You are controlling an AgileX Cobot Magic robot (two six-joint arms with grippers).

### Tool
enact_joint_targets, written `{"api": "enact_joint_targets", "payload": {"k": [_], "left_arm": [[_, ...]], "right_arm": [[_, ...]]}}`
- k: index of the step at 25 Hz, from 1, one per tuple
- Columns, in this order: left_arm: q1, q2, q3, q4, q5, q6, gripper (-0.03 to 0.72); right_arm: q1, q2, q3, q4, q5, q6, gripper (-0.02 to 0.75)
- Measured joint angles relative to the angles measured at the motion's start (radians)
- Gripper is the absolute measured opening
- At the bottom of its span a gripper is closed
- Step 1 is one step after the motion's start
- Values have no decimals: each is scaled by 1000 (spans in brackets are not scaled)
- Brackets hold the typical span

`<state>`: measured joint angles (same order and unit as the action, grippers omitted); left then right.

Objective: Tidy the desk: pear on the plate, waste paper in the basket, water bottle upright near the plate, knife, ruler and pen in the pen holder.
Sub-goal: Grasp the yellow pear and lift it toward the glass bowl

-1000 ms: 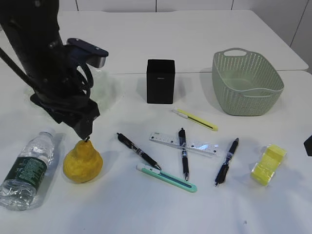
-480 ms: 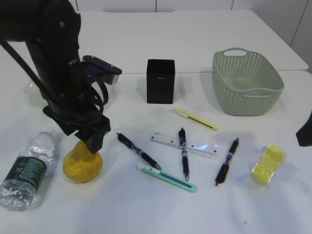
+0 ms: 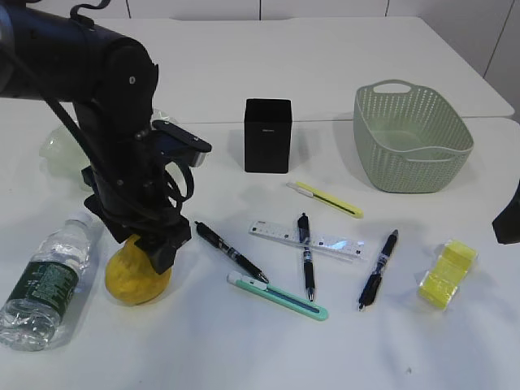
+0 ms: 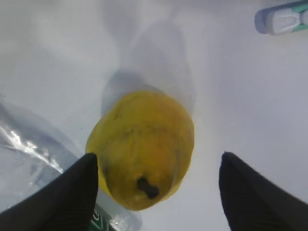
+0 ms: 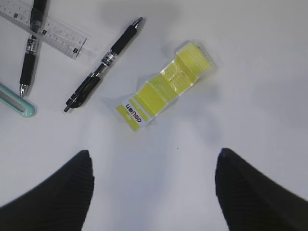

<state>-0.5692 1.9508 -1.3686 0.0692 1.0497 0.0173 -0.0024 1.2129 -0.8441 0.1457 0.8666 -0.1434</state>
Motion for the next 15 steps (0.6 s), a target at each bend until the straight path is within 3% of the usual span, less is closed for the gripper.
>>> {"api": "enact_joint_targets", "payload": {"k": [6,12,15], "left_arm": [[0,16,0,2,-6,0,535],[0,16,-2,4,-7,0,349],[0,16,-6,6,-7,0,293]], "right_arm": [[0,1,0,0,0,0,575],[0,1,0,0,0,0,574],[0,2,0,0,0,-1,573]]}}
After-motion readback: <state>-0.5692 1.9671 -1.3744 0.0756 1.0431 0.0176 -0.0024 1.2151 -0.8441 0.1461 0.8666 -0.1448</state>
